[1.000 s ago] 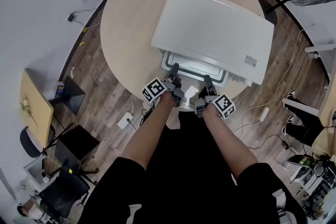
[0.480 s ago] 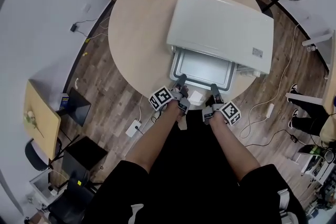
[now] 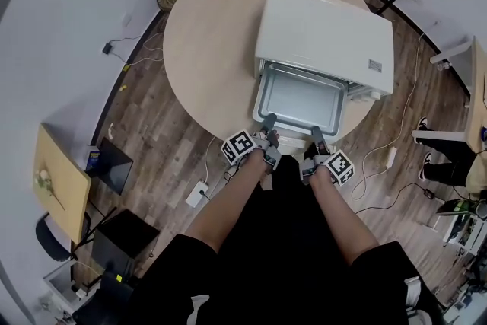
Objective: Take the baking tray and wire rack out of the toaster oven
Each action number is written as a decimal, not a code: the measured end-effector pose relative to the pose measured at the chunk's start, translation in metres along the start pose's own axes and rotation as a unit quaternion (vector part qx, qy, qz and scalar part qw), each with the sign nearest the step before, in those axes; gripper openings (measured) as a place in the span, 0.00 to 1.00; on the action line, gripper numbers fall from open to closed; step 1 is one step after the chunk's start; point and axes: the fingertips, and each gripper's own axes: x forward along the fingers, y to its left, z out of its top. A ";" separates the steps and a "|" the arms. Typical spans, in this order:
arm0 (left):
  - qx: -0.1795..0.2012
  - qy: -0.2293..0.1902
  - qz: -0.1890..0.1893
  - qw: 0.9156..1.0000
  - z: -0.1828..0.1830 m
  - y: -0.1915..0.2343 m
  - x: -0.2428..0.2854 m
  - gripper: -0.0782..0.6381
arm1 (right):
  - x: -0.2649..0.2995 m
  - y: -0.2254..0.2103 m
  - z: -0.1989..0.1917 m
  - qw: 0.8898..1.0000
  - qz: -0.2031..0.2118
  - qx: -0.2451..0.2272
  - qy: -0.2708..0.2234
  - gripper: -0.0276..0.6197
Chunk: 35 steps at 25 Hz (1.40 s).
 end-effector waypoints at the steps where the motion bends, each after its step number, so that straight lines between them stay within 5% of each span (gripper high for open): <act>1: 0.000 0.004 -0.002 1.000 -0.002 0.000 -0.004 0.22 | -0.005 0.000 -0.002 1.000 0.000 -0.002 -0.002 0.20; 17: -0.019 0.025 -0.024 0.999 -0.001 0.000 -0.090 0.22 | -0.060 0.026 -0.069 1.000 0.011 -0.020 -0.016 0.20; 24: -0.010 -0.016 -0.034 0.999 0.039 -0.002 -0.143 0.22 | -0.048 0.059 -0.119 0.998 0.037 -0.036 0.018 0.20; 35: -0.008 -0.139 -0.042 0.989 0.132 0.002 -0.224 0.22 | 0.012 0.119 -0.208 0.986 0.086 -0.065 0.124 0.20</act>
